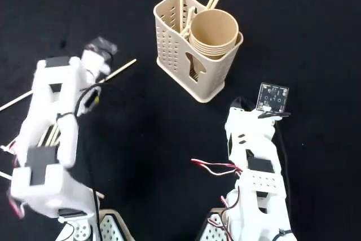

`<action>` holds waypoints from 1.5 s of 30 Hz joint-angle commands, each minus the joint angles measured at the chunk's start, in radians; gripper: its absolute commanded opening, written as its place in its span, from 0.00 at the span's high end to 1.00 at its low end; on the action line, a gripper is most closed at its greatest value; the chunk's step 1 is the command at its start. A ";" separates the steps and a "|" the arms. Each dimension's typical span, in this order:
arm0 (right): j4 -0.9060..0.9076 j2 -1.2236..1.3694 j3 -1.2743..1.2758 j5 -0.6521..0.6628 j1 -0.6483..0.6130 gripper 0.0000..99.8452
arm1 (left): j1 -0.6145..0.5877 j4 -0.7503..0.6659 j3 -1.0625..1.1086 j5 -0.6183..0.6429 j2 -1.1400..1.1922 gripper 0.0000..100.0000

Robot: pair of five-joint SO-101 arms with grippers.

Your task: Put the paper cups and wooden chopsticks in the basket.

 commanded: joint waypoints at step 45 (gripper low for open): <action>-0.017 -0.022 -0.005 0.005 -0.011 0.98 | 0.544 -1.537 0.156 0.546 -0.365 0.97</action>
